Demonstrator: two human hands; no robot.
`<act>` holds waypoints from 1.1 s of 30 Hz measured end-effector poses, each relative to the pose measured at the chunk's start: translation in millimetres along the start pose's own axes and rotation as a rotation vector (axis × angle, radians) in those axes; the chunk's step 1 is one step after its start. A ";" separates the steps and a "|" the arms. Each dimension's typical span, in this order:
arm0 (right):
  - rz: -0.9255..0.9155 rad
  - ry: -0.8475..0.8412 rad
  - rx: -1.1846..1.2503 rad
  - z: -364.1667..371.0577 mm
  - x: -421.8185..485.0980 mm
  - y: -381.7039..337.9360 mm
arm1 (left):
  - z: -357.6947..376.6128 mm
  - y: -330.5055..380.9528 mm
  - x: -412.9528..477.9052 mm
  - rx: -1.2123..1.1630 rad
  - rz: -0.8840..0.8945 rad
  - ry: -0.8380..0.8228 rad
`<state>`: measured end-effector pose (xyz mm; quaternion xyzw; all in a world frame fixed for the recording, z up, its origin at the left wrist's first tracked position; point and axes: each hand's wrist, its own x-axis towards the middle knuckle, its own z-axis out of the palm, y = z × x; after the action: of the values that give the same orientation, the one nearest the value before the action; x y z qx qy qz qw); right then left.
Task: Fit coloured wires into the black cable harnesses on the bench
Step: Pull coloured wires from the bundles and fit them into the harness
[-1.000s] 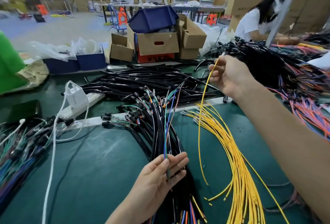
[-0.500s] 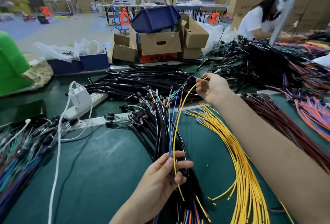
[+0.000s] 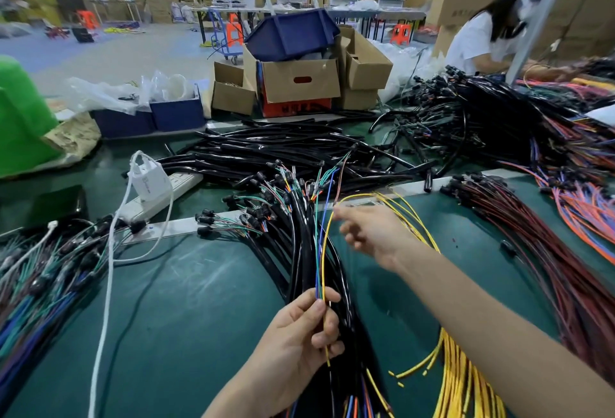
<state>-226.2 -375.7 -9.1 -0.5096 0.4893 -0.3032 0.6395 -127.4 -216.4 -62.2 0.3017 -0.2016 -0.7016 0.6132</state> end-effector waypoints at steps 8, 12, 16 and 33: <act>0.020 -0.229 -0.126 8.6 -36.0 17.5 | -3.8 -3.4 0.8 -0.006 0.018 0.005; 0.061 -0.383 -0.110 8.0 -39.8 20.4 | -2.1 -2.9 0.1 0.043 0.019 0.012; 0.010 -0.387 0.041 9.4 -33.8 17.7 | 0.3 -1.4 -2.3 0.047 0.011 0.033; -0.301 -0.270 -0.020 9.8 -16.8 8.0 | 5.8 1.5 -5.4 0.117 -0.018 0.041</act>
<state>-223.6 -355.0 -11.4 -0.6194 0.3203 -0.3195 0.6416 -129.9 -211.9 -56.0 0.3531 -0.2269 -0.6879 0.5921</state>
